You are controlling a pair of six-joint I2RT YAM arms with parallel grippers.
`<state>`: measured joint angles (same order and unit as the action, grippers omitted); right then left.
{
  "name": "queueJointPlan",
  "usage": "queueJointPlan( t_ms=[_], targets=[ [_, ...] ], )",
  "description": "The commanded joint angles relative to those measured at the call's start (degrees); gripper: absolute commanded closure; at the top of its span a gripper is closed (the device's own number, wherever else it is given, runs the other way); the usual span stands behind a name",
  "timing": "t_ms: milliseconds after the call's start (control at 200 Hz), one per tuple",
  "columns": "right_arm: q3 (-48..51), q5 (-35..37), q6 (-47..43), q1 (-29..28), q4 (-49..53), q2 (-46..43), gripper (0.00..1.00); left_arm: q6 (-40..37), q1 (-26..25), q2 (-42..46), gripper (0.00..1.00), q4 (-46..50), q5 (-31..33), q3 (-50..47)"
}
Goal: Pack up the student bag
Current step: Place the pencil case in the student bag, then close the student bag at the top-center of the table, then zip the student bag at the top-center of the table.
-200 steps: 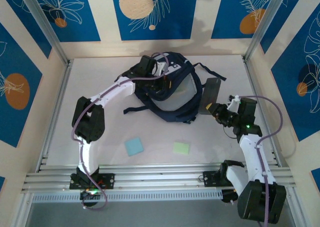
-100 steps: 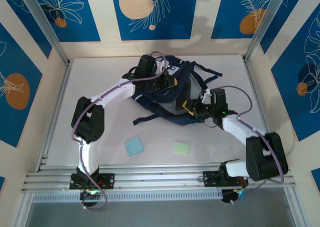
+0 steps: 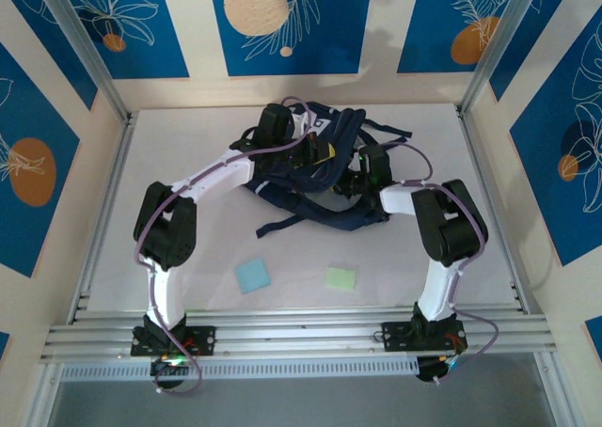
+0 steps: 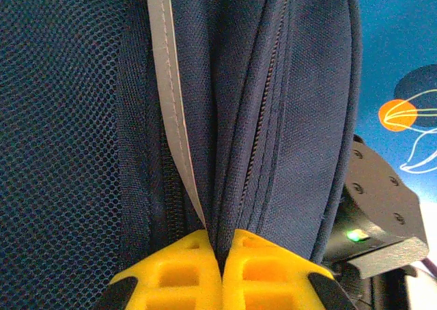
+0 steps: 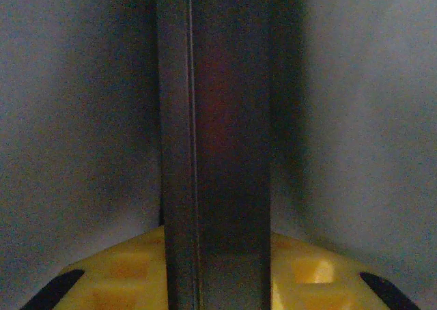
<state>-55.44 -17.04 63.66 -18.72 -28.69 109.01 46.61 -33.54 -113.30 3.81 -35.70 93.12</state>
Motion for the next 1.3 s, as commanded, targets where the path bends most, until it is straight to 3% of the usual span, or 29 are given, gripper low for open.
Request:
queueJointPlan(
  t_ms=[0,105,255,340,420,810,1025,1295],
  targets=[
    [-3.58,-1.94,3.05,-1.92,-2.36,2.82,0.78,0.17,-0.13,4.56,1.0,-5.7,-3.47,0.42],
    [-5.03,0.5,2.08,-1.78,7.63,2.49,0.71,0.32,0.59,4.93,1.0,-6.5,-2.16,-1.01],
    [-1.71,3.89,-1.57,-1.15,12.49,-2.6,0.57,1.48,1.61,4.59,1.0,-8.82,-0.8,-2.63],
    [-0.15,7.19,-6.05,-1.14,17.09,-7.63,0.4,1.64,2.01,4.02,1.0,-9.27,0.17,-2.86],
    [0.45,10.74,-10.59,-1.14,23.75,-12.92,0.31,0.9,2.08,3.33,1.0,-9.0,1.5,-3.08],
    [3.5,24.68,-24.33,-0.82,54.77,-38.14,0.26,3.07,1.72,-2.67,1.0,-10.65,0.72,-1.8],
    [3.8,25.93,-22.17,-5.99,60.69,-43.92,0.27,3.08,2.33,-0.85,0.42,-11.28,1.16,-3.72],
    [3.05,33.97,-12.37,-20.47,52.96,-36.26,0.33,0.37,6.93,7.06,0.33,-11.38,3.93,-15.17]
  ],
)
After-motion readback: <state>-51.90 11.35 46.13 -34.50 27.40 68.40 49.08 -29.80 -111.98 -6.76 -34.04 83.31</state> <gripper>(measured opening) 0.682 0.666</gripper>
